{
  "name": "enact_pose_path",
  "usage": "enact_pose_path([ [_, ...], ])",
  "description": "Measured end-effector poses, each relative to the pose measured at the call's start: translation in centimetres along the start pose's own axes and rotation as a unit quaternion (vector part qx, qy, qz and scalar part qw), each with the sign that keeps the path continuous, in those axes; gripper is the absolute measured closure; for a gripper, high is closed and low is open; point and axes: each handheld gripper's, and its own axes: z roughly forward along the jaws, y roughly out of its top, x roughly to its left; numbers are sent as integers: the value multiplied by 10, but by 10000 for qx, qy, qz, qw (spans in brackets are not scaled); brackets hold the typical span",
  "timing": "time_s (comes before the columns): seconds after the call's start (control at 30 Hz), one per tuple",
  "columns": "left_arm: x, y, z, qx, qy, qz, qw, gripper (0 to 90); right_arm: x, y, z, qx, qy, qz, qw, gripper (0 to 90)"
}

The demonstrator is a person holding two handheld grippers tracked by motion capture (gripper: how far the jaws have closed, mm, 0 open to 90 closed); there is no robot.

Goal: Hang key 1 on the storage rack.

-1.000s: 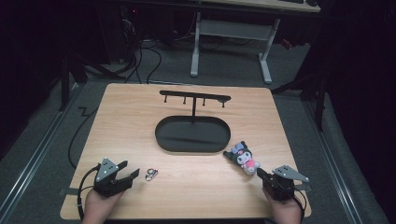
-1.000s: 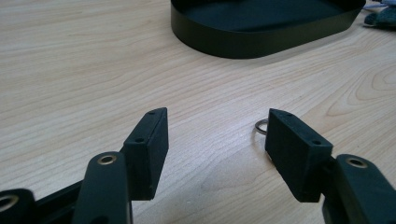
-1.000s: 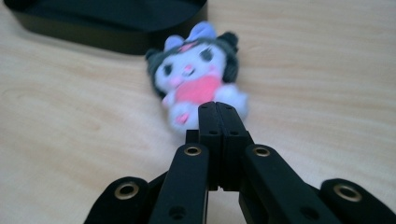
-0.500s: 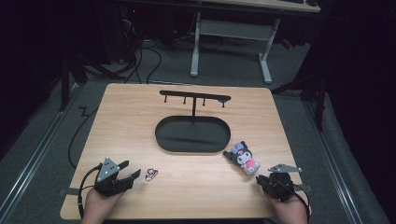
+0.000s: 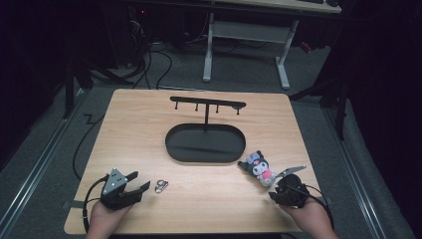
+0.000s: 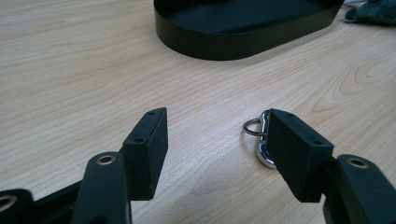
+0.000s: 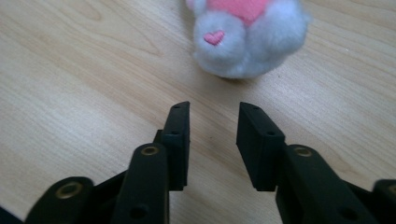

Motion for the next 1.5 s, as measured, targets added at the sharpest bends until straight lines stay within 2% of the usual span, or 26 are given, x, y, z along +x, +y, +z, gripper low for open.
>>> enact_pose_path([
  [0.03,0,0,0,5,-2,3,10000,397,0,6,-2,162,-51,-95,9998,567],
  [0.07,0,0,0,13,-7,3,10000,397,0,6,-2,162,-51,-95,9998,567],
  [0.1,0,0,0,13,-10,1,10000,396,-1,10,-2,276,-73,-97,9995,505],
  [0.13,0,0,0,14,-14,0,10000,396,-1,10,-2,276,-73,-97,9995,505],
  [0.17,0,0,0,13,-25,-2,10000,397,-4,15,-3,380,-2,-35,9993,438],
  [0.2,0,0,0,13,-25,-2,10000,397,-4,15,-3,380,-2,-35,9993,438],
  [0.23,-1,0,0,4,-31,3,10000,397,-8,19,-3,442,72,88,9990,377],
  [0.33,-1,0,0,3,-54,-3,10000,397,-12,23,-4,519,100,104,9985,329],
  [0.37,-1,0,0,14,-65,3,10000,397,-14,27,-3,679,135,145,9975,285],
  [0.47,-1,0,0,41,-86,19,10000,396,-17,31,-2,728,101,119,9972,261],
  [0.5,-1,0,1,44,-93,23,9999,397,-20,34,-2,752,178,123,9969,238],
  [0.67,-1,-1,1,36,-103,5,9999,396,-21,47,-1,839,59,-15,9965,195],
  [0.97,-1,-1,1,37,-108,22,9999,397,-21,68,7,875,118,-57,9961,136],
  [1.1,-1,-1,1,32,-113,34,9999,396,-19,72,15,1007,178,-81,9947,136],
  [1.23,0,-1,0,31,-119,33,9999,396,-15,78,30,1215,163,-182,9923,147],
  [1.33,0,-1,0,1,-113,19,9999,396,-14,80,37,1310,184,-185,9910,164],
  [1.37,0,-1,0,-4,-112,18,9999,396,-13,80,38,1376,151,-96,9903,167],
  [1.4,0,-1,-1,-2,-114,19,9999,396,-15,81,41,1339,176,-193,9906,170],
  [1.5,1,-1,-1,10,-118,16,9999,396,-15,82,43,1336,197,-163,9907,180],
])
